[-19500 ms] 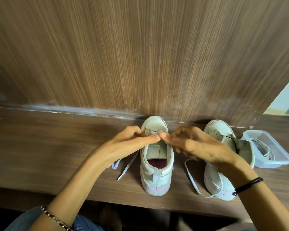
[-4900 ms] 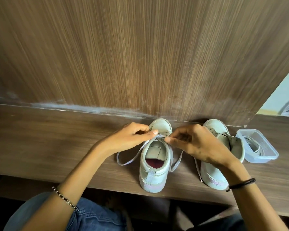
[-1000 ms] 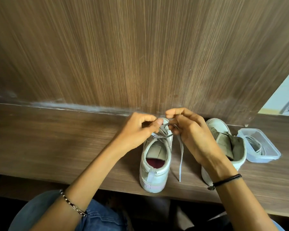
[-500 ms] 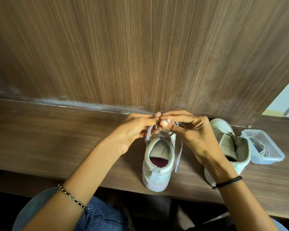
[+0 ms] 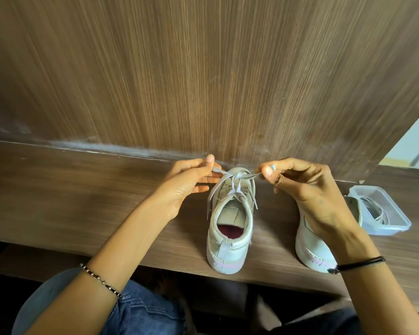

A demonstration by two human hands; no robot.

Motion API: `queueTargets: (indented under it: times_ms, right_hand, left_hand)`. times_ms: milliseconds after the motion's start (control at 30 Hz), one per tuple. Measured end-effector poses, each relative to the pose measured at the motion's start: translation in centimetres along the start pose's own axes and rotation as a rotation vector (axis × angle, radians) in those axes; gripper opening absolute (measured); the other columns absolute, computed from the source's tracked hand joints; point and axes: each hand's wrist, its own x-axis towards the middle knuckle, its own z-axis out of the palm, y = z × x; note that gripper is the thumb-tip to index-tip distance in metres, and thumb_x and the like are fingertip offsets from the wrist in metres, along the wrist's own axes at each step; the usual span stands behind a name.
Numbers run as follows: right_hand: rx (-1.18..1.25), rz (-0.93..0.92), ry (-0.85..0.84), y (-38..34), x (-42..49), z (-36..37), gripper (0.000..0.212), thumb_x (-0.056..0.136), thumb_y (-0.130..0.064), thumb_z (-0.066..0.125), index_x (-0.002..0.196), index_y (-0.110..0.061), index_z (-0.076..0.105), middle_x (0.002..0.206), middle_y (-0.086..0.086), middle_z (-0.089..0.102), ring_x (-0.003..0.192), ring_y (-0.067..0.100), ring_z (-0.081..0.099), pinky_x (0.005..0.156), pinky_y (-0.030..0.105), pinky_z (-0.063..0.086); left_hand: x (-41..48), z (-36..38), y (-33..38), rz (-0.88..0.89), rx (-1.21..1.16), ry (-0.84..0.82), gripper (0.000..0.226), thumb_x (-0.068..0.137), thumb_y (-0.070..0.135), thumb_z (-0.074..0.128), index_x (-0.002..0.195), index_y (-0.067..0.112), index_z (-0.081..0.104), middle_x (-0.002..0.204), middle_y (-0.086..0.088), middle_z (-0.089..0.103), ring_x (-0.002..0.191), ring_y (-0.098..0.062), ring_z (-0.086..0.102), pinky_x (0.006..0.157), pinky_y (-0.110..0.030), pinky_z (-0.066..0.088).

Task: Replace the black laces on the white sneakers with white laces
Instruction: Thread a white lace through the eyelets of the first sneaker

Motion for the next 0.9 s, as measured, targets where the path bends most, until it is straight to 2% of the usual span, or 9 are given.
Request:
queueTargets:
  times_ms: [133,233,333,433,533,600,700,800,900]
  right_hand:
    - [-0.034,0.008,-0.013,0.0,0.1,-0.4,0.01,0.084,-0.017,0.077,0.087,-0.007,0.077,0.089,0.005,0.077,0.08,0.009,0.063,0.06,0.02,0.044]
    - [-0.035,0.019,-0.041,0.0,0.1,-0.8,0.009,0.087,-0.015,0.073,0.086,-0.006,0.072,0.077,-0.002,0.069,0.067,0.011,0.05,0.058,0.022,0.039]
    - [-0.077,0.049,-0.062,-0.1,0.0,-1.2,0.013,0.092,-0.013,0.07,0.089,0.0,0.068,0.08,0.0,0.07,0.067,0.018,0.044,0.057,0.024,0.036]
    - [-0.106,0.079,-0.076,-0.1,0.1,-1.6,0.018,0.093,-0.013,0.069,0.092,0.005,0.066,0.084,0.006,0.069,0.071,0.02,0.045,0.054,0.023,0.036]
    - [-0.11,0.096,-0.066,0.1,0.1,-1.6,0.02,0.094,-0.014,0.069,0.093,0.006,0.065,0.082,0.006,0.067,0.064,0.013,0.046,0.055,0.021,0.038]
    - [-0.096,0.097,-0.033,0.2,0.2,-1.6,0.016,0.095,-0.014,0.068,0.092,0.001,0.067,0.076,0.001,0.066,0.062,0.012,0.051,0.055,0.02,0.041]
    - [-0.068,0.1,0.021,0.3,0.2,-1.3,0.014,0.096,-0.015,0.067,0.096,0.0,0.067,0.079,-0.004,0.073,0.07,0.013,0.064,0.055,0.018,0.046]
    - [-0.062,0.106,0.063,0.6,0.3,-0.6,0.016,0.098,-0.018,0.065,0.097,-0.002,0.066,0.084,0.004,0.076,0.073,0.015,0.069,0.055,0.02,0.048]
    - [-0.067,0.088,0.084,0.8,0.4,0.1,0.018,0.1,-0.022,0.064,0.092,-0.006,0.066,0.092,0.015,0.076,0.076,0.015,0.071,0.055,0.021,0.049]
  left_hand:
    - [0.5,-0.1,0.0,0.004,-0.008,0.049,0.028,0.1,0.038,0.06,0.095,0.016,0.074,0.093,0.003,0.08,0.091,-0.01,0.075,0.086,-0.03,0.053]
    - [0.7,-0.1,-0.1,0.007,0.01,0.085,0.029,0.101,0.037,0.059,0.094,0.014,0.073,0.085,0.005,0.079,0.08,-0.006,0.074,0.074,-0.025,0.055]
    - [1.0,-0.3,-0.5,0.018,0.063,0.162,0.028,0.104,0.034,0.056,0.091,0.013,0.07,0.082,0.003,0.075,0.067,-0.001,0.071,0.058,-0.017,0.054]
    - [1.2,-0.2,-0.9,0.062,0.187,0.224,0.03,0.106,0.031,0.053,0.086,0.015,0.068,0.079,0.002,0.073,0.062,0.0,0.07,0.051,-0.015,0.053]
    - [1.4,0.0,-1.2,0.124,0.244,0.255,0.032,0.106,0.032,0.052,0.084,0.014,0.068,0.077,0.001,0.073,0.062,-0.001,0.069,0.051,-0.016,0.054]
    - [1.4,0.0,-1.0,0.137,0.139,0.228,0.032,0.106,0.031,0.052,0.087,0.01,0.068,0.079,-0.002,0.073,0.066,-0.005,0.071,0.054,-0.018,0.055]
    - [1.1,0.3,-0.6,0.19,-0.012,0.151,0.032,0.106,0.032,0.053,0.089,0.011,0.068,0.086,-0.004,0.077,0.078,-0.012,0.073,0.06,-0.02,0.054]
    - [0.9,0.8,-0.5,0.243,-0.072,0.113,0.032,0.105,0.035,0.052,0.091,0.01,0.067,0.091,-0.007,0.079,0.085,-0.014,0.073,0.066,-0.022,0.054]
    - [0.8,1.2,-0.5,0.281,-0.098,0.128,0.034,0.106,0.035,0.051,0.089,0.01,0.065,0.079,-0.002,0.073,0.083,-0.02,0.074,0.067,-0.024,0.054]
